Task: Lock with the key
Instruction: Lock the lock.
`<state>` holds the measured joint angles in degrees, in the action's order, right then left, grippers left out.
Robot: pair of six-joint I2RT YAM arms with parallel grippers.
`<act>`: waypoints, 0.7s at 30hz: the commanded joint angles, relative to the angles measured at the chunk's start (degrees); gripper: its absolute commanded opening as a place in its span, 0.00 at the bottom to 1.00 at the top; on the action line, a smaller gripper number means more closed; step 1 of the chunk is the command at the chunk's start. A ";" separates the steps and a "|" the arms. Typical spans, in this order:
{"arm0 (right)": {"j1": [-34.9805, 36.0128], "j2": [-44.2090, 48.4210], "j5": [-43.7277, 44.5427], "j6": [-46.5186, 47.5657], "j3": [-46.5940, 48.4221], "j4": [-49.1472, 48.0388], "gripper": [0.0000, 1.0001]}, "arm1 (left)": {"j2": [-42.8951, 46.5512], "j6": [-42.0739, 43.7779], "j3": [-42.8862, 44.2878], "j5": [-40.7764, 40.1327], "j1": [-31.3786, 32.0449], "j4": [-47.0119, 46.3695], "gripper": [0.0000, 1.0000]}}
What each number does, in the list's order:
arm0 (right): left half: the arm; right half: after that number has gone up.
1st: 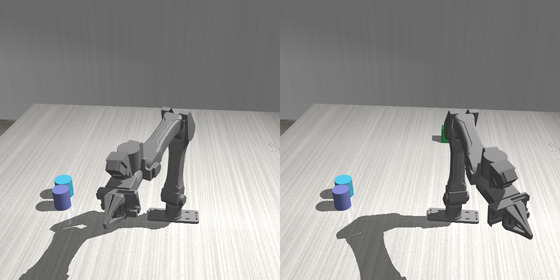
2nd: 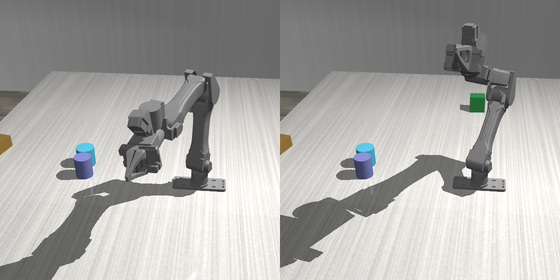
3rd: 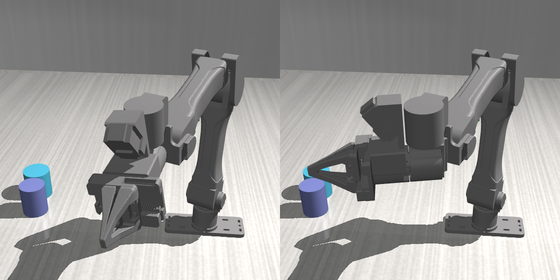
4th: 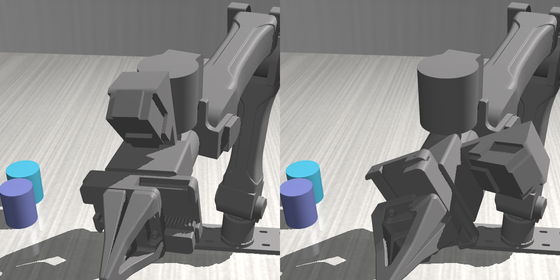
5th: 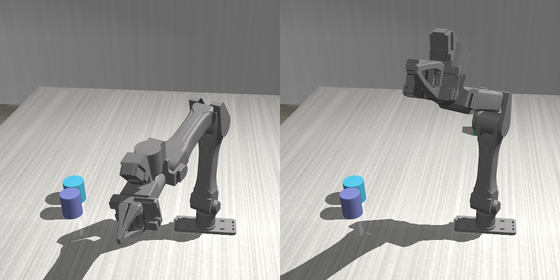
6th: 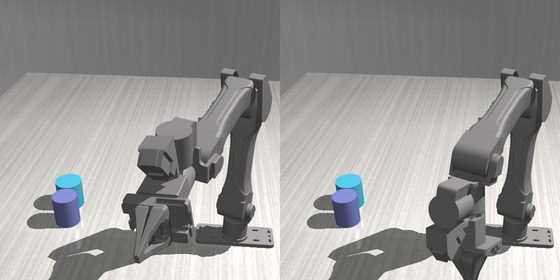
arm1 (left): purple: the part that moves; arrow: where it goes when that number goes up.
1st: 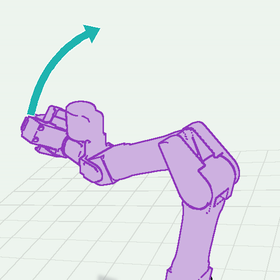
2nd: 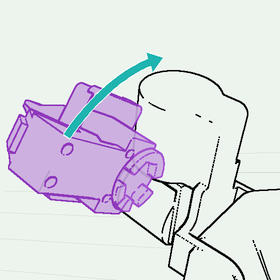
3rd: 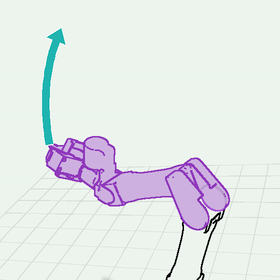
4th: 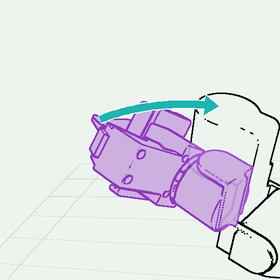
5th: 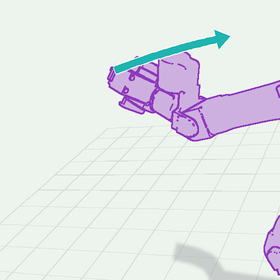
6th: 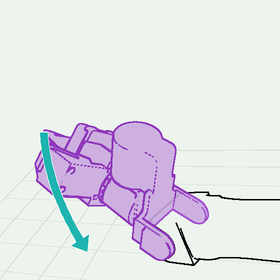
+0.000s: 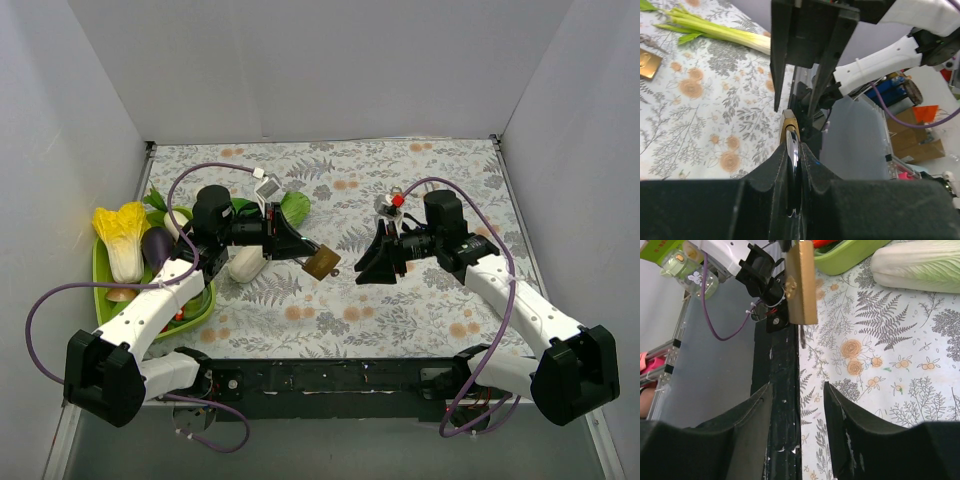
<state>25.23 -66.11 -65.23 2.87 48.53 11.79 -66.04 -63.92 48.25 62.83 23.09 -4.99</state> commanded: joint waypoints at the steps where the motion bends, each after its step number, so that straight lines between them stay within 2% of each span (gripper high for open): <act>1: -0.01 1.33 -2.80 -10.23 -1.68 -10.02 0.50 | 1.88 -11.39 0.53 5.37 -0.15 -11.52 0.00; 5: 0.69 0.54 -3.50 -16.48 -2.30 -16.44 0.44 | 1.70 -13.77 0.27 5.55 -0.06 -13.38 0.00; 15: 4.65 -0.07 -2.62 -22.46 -1.51 -22.16 0.42 | 2.23 -13.86 -0.44 5.29 -0.06 -13.46 0.00; 21: 6.32 -1.66 -2.80 -29.23 -2.04 -30.07 0.38 | 2.32 -13.95 -0.52 5.11 -0.06 -13.73 0.00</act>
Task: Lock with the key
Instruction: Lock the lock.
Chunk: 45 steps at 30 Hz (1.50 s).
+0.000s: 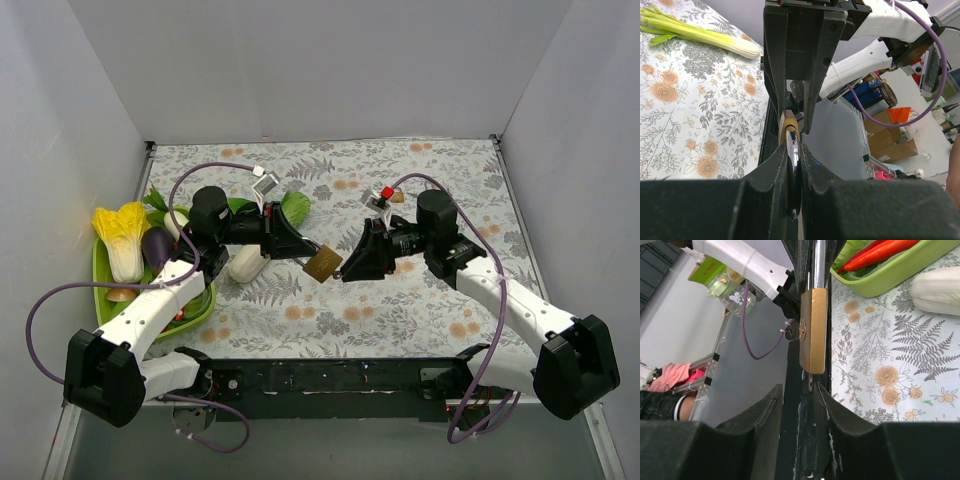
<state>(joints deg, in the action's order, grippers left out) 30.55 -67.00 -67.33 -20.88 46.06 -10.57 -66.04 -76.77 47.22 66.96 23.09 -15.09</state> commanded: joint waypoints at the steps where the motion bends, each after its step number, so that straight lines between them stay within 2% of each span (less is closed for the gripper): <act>1: 1.18 -0.94 -0.35 -6.44 0.26 -8.15 0.36 | 2.41 -1.10 0.42 0.81 -0.06 -3.72 0.00; 3: 1.71 -1.46 -0.61 -7.59 -0.27 -9.29 0.35 | 2.49 -1.36 0.33 0.63 0.02 -3.98 0.00; 9: 2.24 -1.55 -0.70 -9.26 -1.50 -10.00 0.19 | 2.58 -1.71 0.15 -0.07 -0.06 -4.68 0.00; 12: 2.24 -1.47 -0.52 -9.26 -2.03 -10.00 0.09 | 2.50 -2.24 0.06 -0.34 0.02 -5.47 0.00; 13: 2.24 -1.46 -0.43 -9.26 -2.03 -10.00 0.02 | 2.50 -2.24 0.15 -0.34 -0.06 -5.39 0.00; 18: 2.24 -1.20 0.27 -5.94 -1.51 -5.18 0.01 | 2.58 -2.07 0.33 -1.13 -0.06 -4.51 0.00; 21: 1.89 -0.94 0.36 -0.75 -0.27 4.83 0.01 | 2.15 0.74 1.12 -1.57 -1.38 -2.40 0.00; 24: 1.01 -0.85 -0.43 1.01 -0.89 7.66 0.01 | 1.27 0.83 1.73 -1.22 -2.69 -3.01 0.00; 29: -2.15 -1.46 -1.66 6.28 -1.42 16.97 0.01 | -0.23 3.64 4.10 -0.86 -4.72 -1.70 0.00; 32: -5.66 -2.16 0.44 10.60 -2.11 20.58 0.01 | -1.37 4.26 4.55 -1.39 -7.35 -1.25 0.00; 35: -8.92 -3.83 9.20 13.06 -1.51 21.11 0.01 | -2.25 4.44 4.72 -2.79 -9.12 -1.00 0.00; 36: -9.18 -4.19 17.24 13.58 -1.15 20.68 0.01 | -2.34 4.26 4.63 -3.06 -9.29 -1.34 0.00; 39: -9.19 -6.55 30.80 14.03 0.78 18.83 0.01 | -2.34 4.87 4.55 -5.08 -9.47 -0.91 0.00; 45: -9.10 -13.85 46.66 10.70 4.11 14.27 0.01 | -1.72 5.76 2.88 -8.42 -9.47 -0.11 0.00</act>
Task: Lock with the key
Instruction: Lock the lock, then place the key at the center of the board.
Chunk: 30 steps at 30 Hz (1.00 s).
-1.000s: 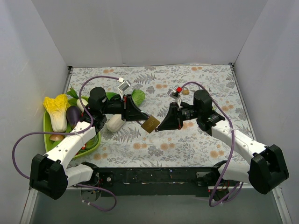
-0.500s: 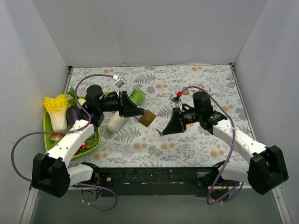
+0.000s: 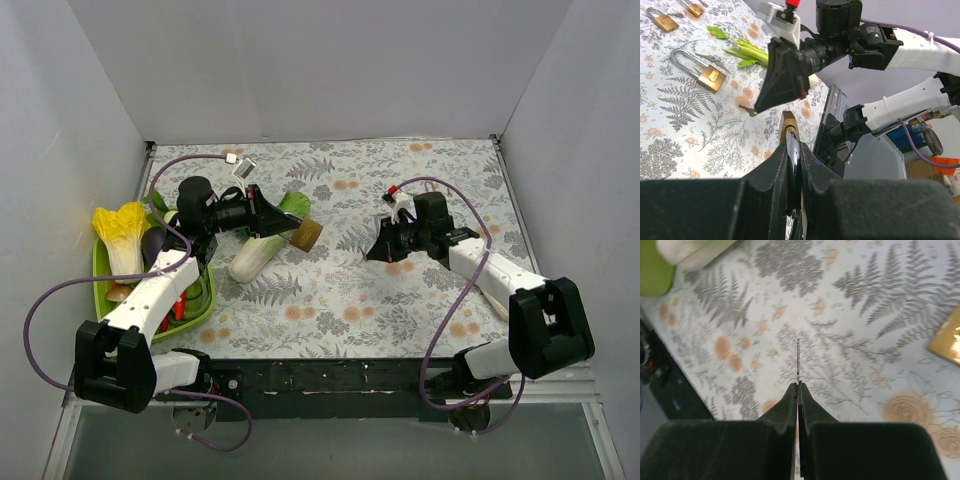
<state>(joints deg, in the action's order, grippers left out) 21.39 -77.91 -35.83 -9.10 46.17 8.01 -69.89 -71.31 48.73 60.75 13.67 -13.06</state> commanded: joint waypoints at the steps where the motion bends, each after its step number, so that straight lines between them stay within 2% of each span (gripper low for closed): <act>1: 0.23 -4.86 16.66 -1.53 4.53 -4.93 0.01 | 2.21 -0.23 1.02 -2.30 -0.05 -2.49 0.00; 6: 0.32 -11.55 20.80 -3.72 7.00 -6.60 0.01 | 2.65 -1.20 0.23 -2.65 -0.05 -3.55 0.00; 13: 0.76 -18.67 19.49 -6.54 9.19 -10.82 0.01 | 2.74 -0.41 -0.21 -2.30 -0.05 -2.32 0.00; 30: 1.20 -25.19 20.89 -10.76 10.96 -14.42 0.01 | 1.77 -0.67 -0.57 -1.78 -0.14 -2.14 0.00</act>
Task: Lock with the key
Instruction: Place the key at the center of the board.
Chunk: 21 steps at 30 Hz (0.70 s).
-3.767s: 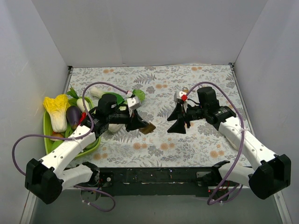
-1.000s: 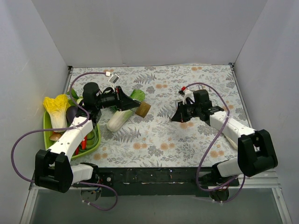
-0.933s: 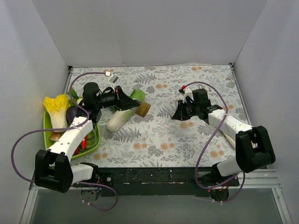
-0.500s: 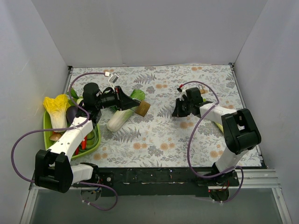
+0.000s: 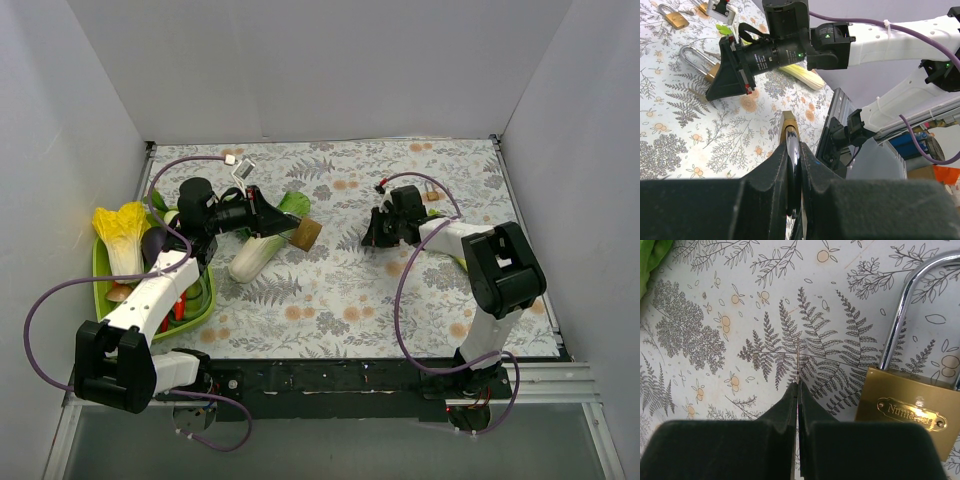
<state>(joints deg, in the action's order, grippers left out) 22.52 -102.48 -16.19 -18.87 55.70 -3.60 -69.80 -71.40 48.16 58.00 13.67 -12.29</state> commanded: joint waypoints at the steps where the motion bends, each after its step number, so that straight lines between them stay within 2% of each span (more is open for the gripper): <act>1: 0.15 -0.79 1.50 -0.99 1.51 -2.73 0.01 | 1.77 -0.76 -0.26 1.06 -0.14 -2.91 0.00; 6: 0.07 -1.15 2.91 -1.08 1.95 -1.50 0.02 | 2.21 -0.67 -0.79 1.15 -0.14 -2.73 0.00; 10: 0.15 -0.88 4.05 -0.99 2.48 -0.28 0.13 | 2.30 -0.76 -0.96 1.15 -0.14 -2.56 0.00; 13: 0.15 -0.62 4.23 -0.64 3.36 0.78 0.33 | 2.30 -0.59 -0.96 1.15 -0.14 -2.03 0.00; 14: 0.15 -0.36 3.80 -0.38 3.53 0.96 0.45 | 2.30 -0.59 -0.88 1.15 -0.14 -1.60 0.00; 16: 0.24 0.26 2.92 -0.11 4.15 1.40 0.51 | 2.48 -0.50 -0.96 1.07 -0.14 -0.98 0.00; 17: 0.33 0.52 1.70 0.41 4.50 1.83 0.58 | 2.65 -0.59 -0.96 1.07 -0.14 -0.19 0.00; 19: 0.68 1.84 0.37 1.29 5.99 2.89 0.61 | 2.91 -0.67 -1.40 0.98 -0.14 0.95 0.00; 21: 1.55 4.55 -2.18 4.09 6.70 3.07 0.72 | 3.18 -0.24 -1.23 0.98 -0.14 3.85 0.00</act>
<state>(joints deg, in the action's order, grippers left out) 22.68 -102.76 -14.39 -18.94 58.65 -1.32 -69.73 -71.40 46.37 57.95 13.67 -10.00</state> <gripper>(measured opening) 0.655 0.098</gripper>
